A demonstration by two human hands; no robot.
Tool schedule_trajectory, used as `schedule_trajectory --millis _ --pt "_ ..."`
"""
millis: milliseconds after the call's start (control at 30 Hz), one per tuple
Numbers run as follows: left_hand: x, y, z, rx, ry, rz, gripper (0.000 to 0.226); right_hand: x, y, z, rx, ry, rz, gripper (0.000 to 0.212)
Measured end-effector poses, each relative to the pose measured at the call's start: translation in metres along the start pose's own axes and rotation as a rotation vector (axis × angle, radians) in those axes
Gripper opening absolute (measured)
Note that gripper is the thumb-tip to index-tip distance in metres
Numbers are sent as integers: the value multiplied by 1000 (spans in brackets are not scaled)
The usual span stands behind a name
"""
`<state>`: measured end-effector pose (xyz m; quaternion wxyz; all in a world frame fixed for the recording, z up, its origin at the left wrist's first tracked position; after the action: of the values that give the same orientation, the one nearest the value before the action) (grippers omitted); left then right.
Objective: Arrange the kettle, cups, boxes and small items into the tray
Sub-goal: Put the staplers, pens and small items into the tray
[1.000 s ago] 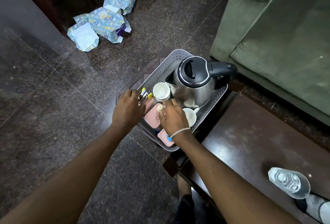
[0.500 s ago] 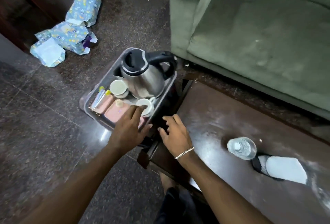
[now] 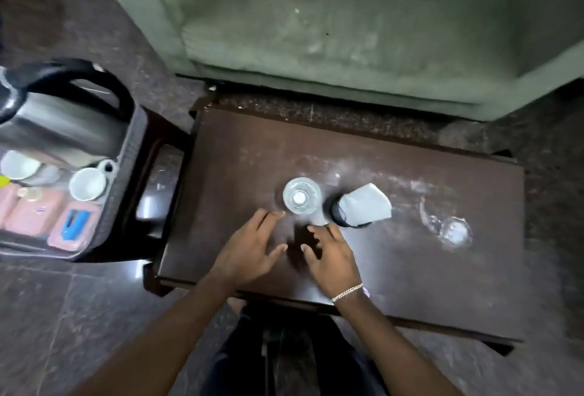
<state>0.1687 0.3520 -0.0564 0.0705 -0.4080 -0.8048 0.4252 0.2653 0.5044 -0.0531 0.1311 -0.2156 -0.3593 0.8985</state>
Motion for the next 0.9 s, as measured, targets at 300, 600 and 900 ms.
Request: schedule_trajectory --millis 300,600,900 --pt "17 111 -71 26 118 207 55 -57 -36 -119 -7 119 -49 40" --pt "7 184 -109 49 163 487 42 -86 -23 -172 28 182 137 46" --pt "6 200 -113 66 150 462 24 -78 -10 -173 -59 137 167 25"
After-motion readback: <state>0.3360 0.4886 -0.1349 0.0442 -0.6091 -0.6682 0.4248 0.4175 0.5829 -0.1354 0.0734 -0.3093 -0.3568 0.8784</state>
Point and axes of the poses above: each hand's wrist, its own x-axis towards the middle knuckle, its own y-axis out of the palm, z = x × y, the point moved 7 cm from there along x, towards the middle knuckle, and after that the axes turned 1 degree about -y, right-handed, at the moved point
